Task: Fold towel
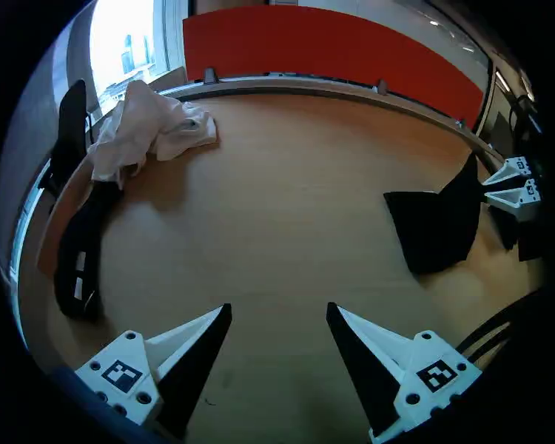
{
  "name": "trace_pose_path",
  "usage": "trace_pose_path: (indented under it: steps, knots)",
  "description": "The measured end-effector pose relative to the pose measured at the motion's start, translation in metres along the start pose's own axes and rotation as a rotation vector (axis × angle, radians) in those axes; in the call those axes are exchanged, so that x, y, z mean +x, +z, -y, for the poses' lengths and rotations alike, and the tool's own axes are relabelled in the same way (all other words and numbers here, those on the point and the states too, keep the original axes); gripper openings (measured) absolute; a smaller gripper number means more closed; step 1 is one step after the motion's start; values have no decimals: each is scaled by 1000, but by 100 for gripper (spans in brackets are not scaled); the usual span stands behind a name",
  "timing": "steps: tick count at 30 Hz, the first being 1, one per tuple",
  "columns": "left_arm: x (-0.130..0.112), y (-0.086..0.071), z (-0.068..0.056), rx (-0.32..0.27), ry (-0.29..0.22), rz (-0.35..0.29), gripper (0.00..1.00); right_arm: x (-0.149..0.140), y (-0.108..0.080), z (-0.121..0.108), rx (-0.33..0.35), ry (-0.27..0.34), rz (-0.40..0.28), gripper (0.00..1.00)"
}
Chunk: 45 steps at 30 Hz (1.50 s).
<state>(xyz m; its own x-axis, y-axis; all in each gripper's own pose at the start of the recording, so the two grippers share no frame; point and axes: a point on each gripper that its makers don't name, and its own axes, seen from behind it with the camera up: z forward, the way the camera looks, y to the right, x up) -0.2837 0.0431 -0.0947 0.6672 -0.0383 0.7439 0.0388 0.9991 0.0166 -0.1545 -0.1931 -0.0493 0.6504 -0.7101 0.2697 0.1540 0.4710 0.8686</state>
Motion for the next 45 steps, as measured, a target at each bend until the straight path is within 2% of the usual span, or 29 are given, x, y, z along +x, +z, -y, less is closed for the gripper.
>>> trace_pose_path:
  steps: [6, 13, 15, 21, 33, 45]
  knots:
    - [-2, -5, 8, 12, -9, -4, 95, 4, 11, 15, 43, -13, 7, 5]
    - [-11, -15, 23, 37, -24, -3, 95, 0, 24, 32, 96, -28, 34, 5]
    - [-14, -17, 28, 44, -32, -2, 95, -4, 28, 35, 104, -26, 48, 13]
    - [-20, -22, 36, 58, -51, -1, 95, -16, 34, 33, 93, 3, 89, 80]
    - [-18, -23, 37, 59, -51, -4, 95, -25, 29, 27, 82, 42, 91, 80]
    - [-19, -23, 36, 58, -47, -2, 95, -63, 25, 30, 75, 76, 138, 80]
